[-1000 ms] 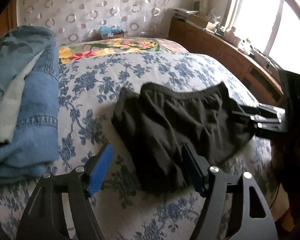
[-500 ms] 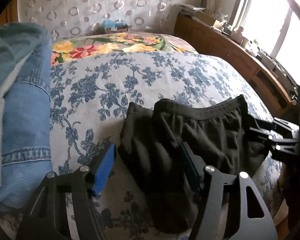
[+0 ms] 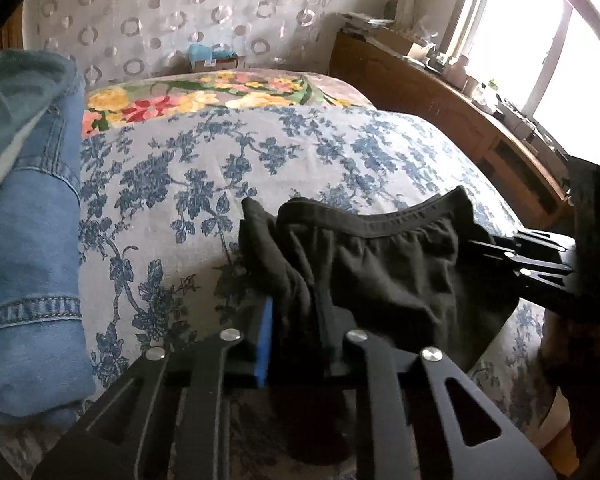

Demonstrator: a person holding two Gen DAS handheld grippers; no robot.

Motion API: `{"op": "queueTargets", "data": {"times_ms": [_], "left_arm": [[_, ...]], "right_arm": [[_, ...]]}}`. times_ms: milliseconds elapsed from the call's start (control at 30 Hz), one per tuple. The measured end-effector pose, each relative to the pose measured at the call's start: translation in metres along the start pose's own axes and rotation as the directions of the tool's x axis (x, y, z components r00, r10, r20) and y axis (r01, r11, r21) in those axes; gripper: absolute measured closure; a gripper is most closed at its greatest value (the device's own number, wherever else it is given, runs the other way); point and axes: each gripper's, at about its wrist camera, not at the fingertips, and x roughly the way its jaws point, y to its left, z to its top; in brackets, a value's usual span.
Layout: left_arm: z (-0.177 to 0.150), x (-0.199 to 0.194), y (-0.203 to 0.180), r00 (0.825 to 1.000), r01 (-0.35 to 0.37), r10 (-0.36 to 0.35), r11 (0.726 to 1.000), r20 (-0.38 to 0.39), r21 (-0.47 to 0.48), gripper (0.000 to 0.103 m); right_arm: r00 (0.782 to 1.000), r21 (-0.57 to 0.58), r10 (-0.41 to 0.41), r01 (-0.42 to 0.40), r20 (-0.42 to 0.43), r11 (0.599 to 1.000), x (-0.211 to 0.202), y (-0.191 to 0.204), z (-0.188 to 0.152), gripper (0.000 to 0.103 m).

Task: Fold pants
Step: 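Grasp the folded pants' edge with both grippers and lift them up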

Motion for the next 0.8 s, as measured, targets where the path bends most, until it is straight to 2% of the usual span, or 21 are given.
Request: {"op": "queueTargets", "data": {"times_ms": [33,133,333,800], "left_arm": [[0.000,-0.004,-0.002,1.000,-0.001,0.001,1.000,0.015,0.002,0.086],[0.001,-0.018,-0.007,0.999,0.002,-0.003,1.000,0.050,0.009,0.087],[0.004,-0.048,-0.020,0.993,-0.019,0.014,0.999,0.115,0.038,0.087],[0.008,-0.118,-0.029,0.967,-0.058,0.039,0.996,0.250,0.068,0.087]], "right_arm": [[1.000,0.001,0.013,-0.013,-0.002,1.000,0.000,0.000,0.000,0.092],[1.000,0.018,0.019,-0.020,0.017,1.000,-0.005,-0.002,-0.001,0.094],[0.992,0.012,0.036,-0.038,0.119,0.999,-0.036,0.005,0.003,0.094],[0.970,-0.068,0.056,-0.041,0.235,0.997,-0.092,0.021,0.005,0.094]]}}
